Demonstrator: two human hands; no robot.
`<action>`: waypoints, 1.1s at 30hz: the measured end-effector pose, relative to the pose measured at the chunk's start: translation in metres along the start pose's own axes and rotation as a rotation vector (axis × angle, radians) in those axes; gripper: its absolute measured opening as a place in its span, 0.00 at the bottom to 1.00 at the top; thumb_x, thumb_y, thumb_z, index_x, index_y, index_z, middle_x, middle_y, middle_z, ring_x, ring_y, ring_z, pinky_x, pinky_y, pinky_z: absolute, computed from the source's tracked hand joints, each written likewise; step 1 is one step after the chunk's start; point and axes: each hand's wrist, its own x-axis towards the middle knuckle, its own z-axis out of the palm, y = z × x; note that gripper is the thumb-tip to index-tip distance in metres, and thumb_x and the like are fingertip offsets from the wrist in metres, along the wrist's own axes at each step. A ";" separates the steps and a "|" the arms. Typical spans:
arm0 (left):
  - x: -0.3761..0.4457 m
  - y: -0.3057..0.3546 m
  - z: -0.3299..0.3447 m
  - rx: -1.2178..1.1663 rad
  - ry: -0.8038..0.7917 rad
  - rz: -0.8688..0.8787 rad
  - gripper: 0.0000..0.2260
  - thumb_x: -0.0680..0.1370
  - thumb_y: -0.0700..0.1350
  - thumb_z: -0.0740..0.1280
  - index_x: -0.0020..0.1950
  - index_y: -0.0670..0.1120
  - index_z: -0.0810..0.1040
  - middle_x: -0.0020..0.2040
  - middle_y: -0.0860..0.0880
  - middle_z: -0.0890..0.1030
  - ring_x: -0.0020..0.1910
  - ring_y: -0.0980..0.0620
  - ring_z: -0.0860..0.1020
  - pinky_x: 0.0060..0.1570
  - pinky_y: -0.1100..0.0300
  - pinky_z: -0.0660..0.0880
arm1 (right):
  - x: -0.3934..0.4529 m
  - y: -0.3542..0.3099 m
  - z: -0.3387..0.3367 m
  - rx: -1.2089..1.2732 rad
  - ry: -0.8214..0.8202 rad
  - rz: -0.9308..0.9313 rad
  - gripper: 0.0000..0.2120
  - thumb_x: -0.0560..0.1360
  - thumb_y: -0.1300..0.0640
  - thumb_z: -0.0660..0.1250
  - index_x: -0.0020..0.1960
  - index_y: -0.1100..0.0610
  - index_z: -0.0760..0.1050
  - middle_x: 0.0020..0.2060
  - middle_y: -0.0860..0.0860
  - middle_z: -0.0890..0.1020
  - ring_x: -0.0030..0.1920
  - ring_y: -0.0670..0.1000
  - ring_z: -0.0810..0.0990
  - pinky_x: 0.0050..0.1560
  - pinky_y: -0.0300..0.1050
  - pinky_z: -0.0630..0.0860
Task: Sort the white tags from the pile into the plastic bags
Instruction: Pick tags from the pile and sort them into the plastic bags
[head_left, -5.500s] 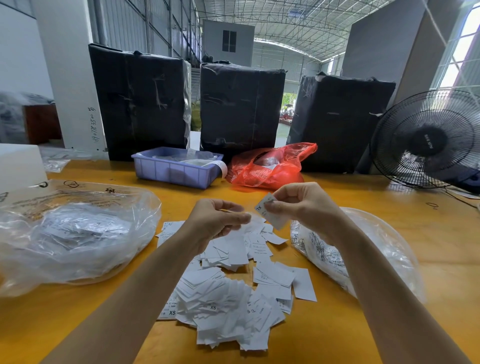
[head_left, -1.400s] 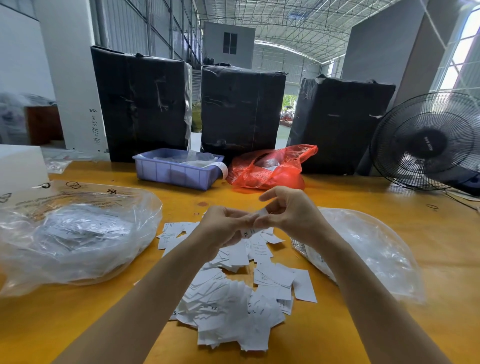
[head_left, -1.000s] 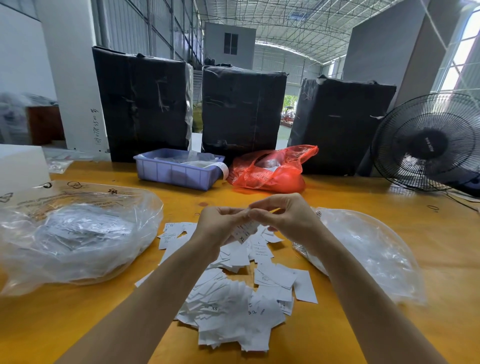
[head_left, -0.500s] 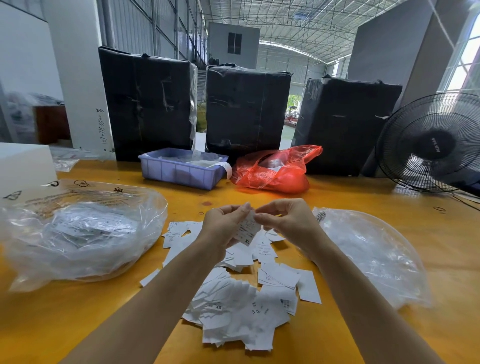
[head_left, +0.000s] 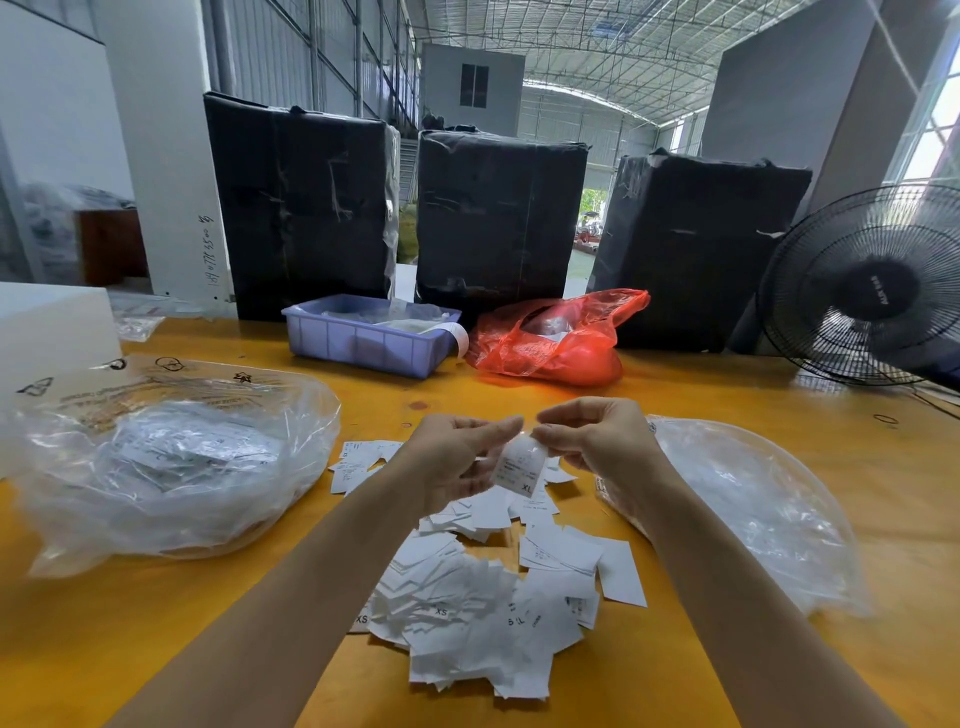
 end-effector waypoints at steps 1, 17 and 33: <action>0.000 -0.001 -0.002 0.053 -0.019 -0.006 0.16 0.69 0.46 0.75 0.52 0.39 0.79 0.43 0.42 0.82 0.40 0.49 0.80 0.30 0.63 0.76 | 0.000 0.000 0.000 0.012 0.006 0.005 0.05 0.67 0.68 0.74 0.41 0.61 0.81 0.32 0.53 0.83 0.27 0.43 0.80 0.26 0.30 0.72; -0.016 0.034 -0.162 0.519 0.761 0.190 0.03 0.73 0.37 0.72 0.40 0.39 0.81 0.40 0.38 0.81 0.37 0.44 0.79 0.40 0.52 0.79 | 0.026 -0.002 -0.093 -0.706 0.110 0.084 0.06 0.72 0.61 0.72 0.37 0.61 0.80 0.26 0.51 0.83 0.28 0.51 0.82 0.30 0.42 0.73; -0.014 0.042 -0.138 1.049 0.929 0.141 0.13 0.75 0.45 0.70 0.54 0.38 0.78 0.48 0.40 0.79 0.44 0.44 0.75 0.38 0.54 0.69 | 0.020 0.062 -0.124 -1.068 0.237 0.200 0.11 0.66 0.58 0.77 0.28 0.60 0.80 0.26 0.53 0.80 0.27 0.48 0.74 0.27 0.40 0.66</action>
